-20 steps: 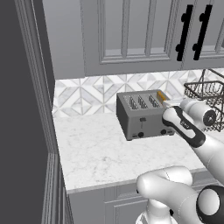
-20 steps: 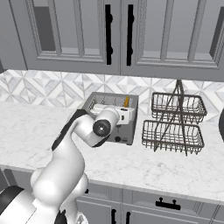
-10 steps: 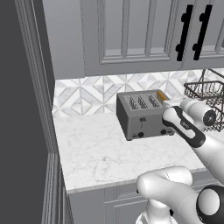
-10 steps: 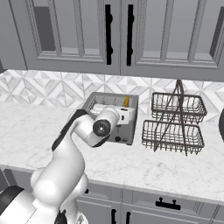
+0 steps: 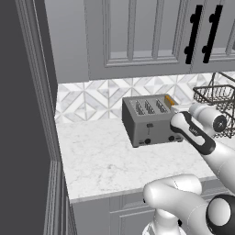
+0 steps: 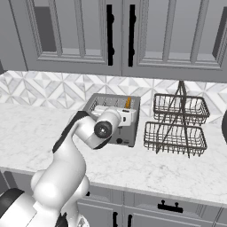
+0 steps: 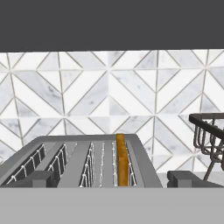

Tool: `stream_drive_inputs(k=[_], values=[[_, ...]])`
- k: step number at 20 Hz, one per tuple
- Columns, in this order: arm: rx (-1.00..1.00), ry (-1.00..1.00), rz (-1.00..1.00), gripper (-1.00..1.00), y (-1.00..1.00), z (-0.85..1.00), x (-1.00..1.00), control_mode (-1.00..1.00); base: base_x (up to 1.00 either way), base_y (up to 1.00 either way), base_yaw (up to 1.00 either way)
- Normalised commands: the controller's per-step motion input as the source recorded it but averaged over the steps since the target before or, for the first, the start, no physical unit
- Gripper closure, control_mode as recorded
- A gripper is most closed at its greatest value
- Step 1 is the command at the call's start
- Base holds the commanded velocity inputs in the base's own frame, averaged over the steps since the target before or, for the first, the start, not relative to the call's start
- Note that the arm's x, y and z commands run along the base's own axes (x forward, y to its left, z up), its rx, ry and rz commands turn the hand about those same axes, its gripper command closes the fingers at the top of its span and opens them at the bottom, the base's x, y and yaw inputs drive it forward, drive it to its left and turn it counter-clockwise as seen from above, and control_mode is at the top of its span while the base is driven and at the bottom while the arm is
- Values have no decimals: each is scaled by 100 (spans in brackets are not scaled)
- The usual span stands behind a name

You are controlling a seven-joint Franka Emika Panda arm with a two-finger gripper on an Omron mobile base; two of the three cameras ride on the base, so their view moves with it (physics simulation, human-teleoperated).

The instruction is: Start the toaster. Once the lever pops up, take the bread to the plate on the dining counter.

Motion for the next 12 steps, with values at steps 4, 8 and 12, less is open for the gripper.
stream_drive_inputs(k=[4,8,12], values=[[0,0,0,-100,0,0,0,-100,0,0,0],[0,0,0,-100,0,0,0,-100,0,0,0],[0,0,0,-100,0,0,0,-100,0,0,0]])
